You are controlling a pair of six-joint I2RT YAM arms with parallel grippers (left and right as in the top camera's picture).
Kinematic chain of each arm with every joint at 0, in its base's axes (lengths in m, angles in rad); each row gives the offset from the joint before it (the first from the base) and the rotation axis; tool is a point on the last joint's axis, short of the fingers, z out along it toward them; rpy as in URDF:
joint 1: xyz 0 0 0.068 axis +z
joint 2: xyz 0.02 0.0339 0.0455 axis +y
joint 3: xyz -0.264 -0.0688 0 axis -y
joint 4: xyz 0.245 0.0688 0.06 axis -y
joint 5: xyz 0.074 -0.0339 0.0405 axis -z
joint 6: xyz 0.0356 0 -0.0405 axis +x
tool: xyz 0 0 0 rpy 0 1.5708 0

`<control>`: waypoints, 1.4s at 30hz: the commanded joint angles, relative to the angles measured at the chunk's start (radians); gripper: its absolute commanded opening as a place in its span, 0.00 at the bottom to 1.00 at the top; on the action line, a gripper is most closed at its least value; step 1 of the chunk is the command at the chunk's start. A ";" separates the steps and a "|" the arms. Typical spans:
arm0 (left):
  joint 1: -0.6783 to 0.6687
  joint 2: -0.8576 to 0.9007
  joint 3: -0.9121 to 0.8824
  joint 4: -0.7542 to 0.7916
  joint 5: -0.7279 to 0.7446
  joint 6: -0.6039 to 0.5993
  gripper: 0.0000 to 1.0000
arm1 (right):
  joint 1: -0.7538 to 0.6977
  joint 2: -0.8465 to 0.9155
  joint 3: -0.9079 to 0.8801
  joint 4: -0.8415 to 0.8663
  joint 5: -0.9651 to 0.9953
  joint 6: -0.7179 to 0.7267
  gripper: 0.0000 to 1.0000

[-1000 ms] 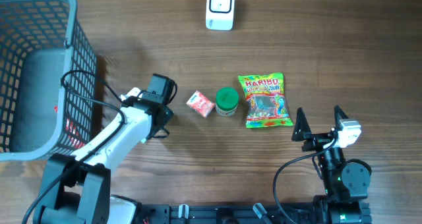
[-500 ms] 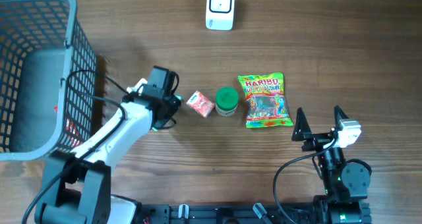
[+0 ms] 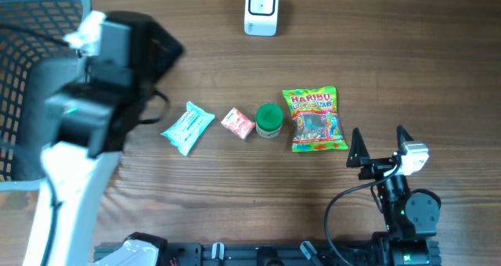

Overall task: Scan the item barcode
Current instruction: 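Reach the left gripper into the basket and grasp the red Nescafe stick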

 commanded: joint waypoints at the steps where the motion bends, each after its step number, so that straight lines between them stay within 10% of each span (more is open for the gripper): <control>1: 0.145 -0.030 0.110 -0.035 -0.124 0.111 1.00 | 0.004 -0.003 -0.001 0.003 0.010 -0.013 1.00; 15: 0.834 0.060 -0.032 -0.180 0.117 0.091 1.00 | 0.004 -0.003 -0.001 0.002 0.010 -0.013 0.98; 24: 0.859 0.343 -0.102 -0.096 0.127 0.402 1.00 | 0.004 -0.003 -0.001 0.003 0.010 -0.013 1.00; 42: 0.859 0.576 -0.432 0.106 0.204 0.504 0.88 | 0.004 -0.003 -0.001 0.002 0.010 -0.013 1.00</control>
